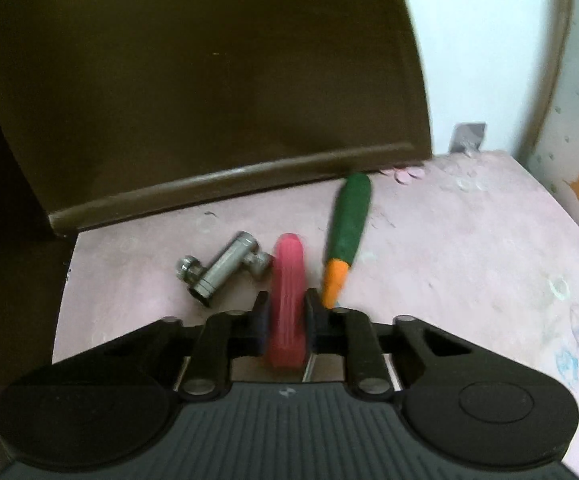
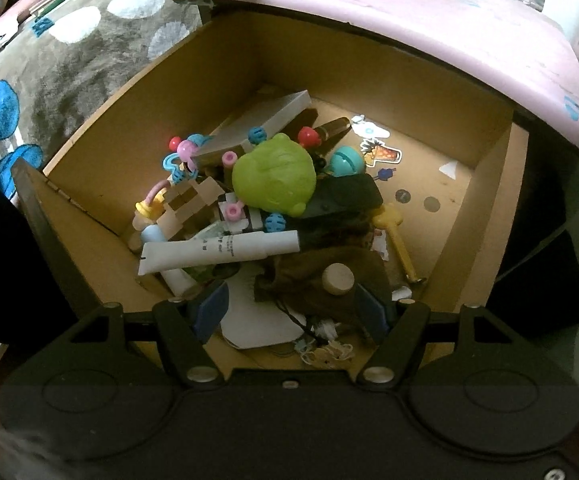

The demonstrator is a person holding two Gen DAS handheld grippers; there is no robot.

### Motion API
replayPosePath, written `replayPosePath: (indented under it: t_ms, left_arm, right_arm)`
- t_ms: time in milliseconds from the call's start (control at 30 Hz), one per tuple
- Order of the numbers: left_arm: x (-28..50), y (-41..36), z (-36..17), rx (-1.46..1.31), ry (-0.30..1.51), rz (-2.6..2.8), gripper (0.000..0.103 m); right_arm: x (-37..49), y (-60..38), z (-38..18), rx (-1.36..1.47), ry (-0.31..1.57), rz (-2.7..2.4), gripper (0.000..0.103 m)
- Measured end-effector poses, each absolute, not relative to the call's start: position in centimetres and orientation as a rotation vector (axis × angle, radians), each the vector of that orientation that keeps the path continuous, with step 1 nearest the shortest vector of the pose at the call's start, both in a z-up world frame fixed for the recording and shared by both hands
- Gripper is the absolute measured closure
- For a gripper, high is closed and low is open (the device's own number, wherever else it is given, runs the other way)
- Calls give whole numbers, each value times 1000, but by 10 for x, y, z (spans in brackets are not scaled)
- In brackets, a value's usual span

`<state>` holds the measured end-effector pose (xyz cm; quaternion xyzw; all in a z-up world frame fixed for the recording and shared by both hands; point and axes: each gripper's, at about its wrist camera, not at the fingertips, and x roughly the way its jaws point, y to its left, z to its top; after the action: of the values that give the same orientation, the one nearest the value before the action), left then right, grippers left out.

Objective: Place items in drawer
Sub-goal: 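Carry the red marker toward the open drawer with the left tool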

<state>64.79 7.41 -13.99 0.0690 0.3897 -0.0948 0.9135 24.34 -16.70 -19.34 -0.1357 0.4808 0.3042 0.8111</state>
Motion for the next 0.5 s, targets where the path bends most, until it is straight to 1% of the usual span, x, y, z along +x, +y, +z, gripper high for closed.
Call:
replayPosePath:
  t_ms: [267,500]
  left_arm:
    - [602,75,-117,130,779,-165,88]
    - [527,69,-85,95,750,-211,88]
  right_arm:
    - [241,-167,-193,-299,1021,637,33]
    - [240,-168,-190,-297,1010,618,33]
